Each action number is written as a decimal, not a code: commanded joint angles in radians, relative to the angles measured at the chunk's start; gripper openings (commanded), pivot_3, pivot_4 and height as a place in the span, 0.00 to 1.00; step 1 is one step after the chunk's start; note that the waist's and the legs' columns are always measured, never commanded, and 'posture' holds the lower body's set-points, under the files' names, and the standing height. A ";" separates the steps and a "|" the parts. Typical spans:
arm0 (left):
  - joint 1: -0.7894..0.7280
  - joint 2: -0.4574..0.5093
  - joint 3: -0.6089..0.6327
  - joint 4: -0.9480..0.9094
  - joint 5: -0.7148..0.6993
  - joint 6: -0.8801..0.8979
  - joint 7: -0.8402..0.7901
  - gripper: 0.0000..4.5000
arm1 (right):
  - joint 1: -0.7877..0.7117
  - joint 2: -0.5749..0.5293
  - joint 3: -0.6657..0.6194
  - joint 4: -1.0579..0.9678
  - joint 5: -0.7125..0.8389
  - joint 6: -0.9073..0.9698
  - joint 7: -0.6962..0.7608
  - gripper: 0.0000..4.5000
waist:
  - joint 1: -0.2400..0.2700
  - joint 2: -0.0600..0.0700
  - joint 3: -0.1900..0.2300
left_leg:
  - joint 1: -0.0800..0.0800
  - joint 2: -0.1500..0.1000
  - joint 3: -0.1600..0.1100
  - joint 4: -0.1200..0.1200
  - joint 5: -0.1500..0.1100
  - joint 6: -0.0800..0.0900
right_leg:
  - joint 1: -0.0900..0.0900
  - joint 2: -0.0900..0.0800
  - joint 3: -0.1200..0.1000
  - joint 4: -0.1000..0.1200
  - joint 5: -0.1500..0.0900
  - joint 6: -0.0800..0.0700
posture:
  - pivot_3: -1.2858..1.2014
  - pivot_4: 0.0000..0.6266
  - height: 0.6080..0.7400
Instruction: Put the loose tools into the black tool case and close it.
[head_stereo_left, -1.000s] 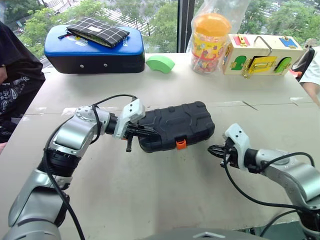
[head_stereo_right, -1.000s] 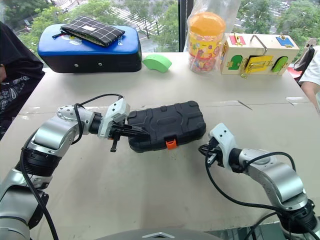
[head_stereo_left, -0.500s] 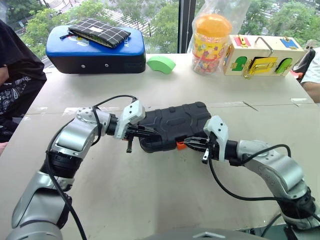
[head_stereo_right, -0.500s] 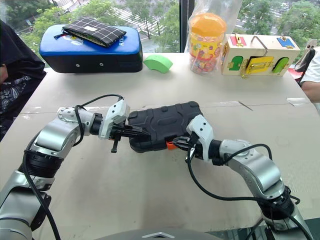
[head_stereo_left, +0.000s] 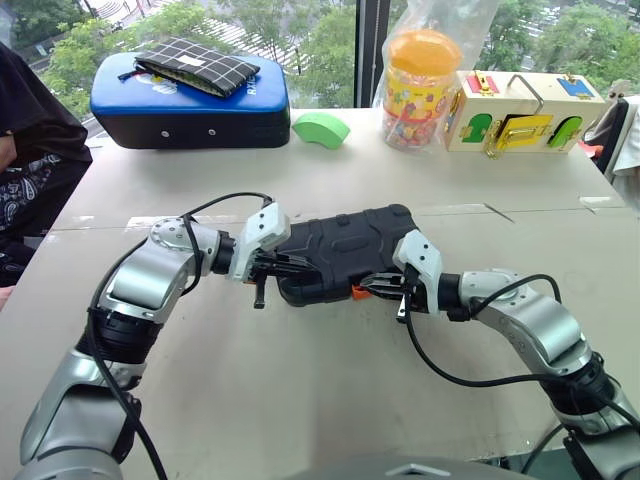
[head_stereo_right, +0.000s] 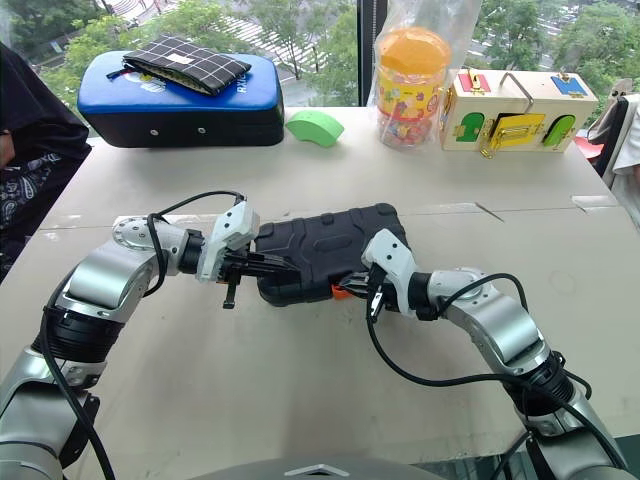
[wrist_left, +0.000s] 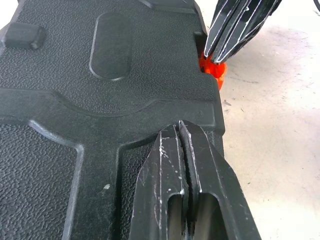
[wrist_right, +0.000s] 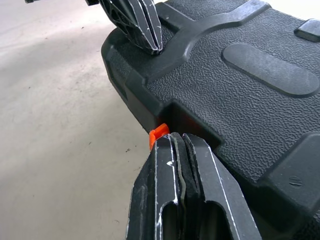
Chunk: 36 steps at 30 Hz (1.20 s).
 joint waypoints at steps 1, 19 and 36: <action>0.017 0.001 -0.043 0.014 0.036 0.026 0.003 0.01 | -0.001 -0.010 0.005 0.012 -0.016 0.007 0.004 0.00 | 0.000 0.000 0.000 | 0.000 0.000 0.000 0.000 0.000 0.000 | 0.000 0.000 0.000 0.000 0.000 0.000 | 0.52 0.24 1.00; 0.022 -0.026 -0.037 0.018 0.033 0.023 0.015 0.01 | 0.116 -0.086 -0.246 -0.222 0.287 0.174 0.057 0.00 | 0.008 0.001 0.001 | -0.002 -0.001 0.000 0.000 -0.003 -0.001 | 0.000 -0.003 -0.001 -0.001 0.000 0.000 | 0.52 0.24 1.00; -0.029 0.003 0.105 -0.048 -0.160 0.162 -0.030 0.01 | 0.066 -0.098 -0.215 0.051 0.056 0.116 -0.144 0.00 | 0.001 0.000 0.007 | -0.004 -0.002 0.000 -0.001 0.002 -0.002 | -0.002 -0.005 -0.005 -0.004 0.000 0.001 | 0.52 0.24 1.00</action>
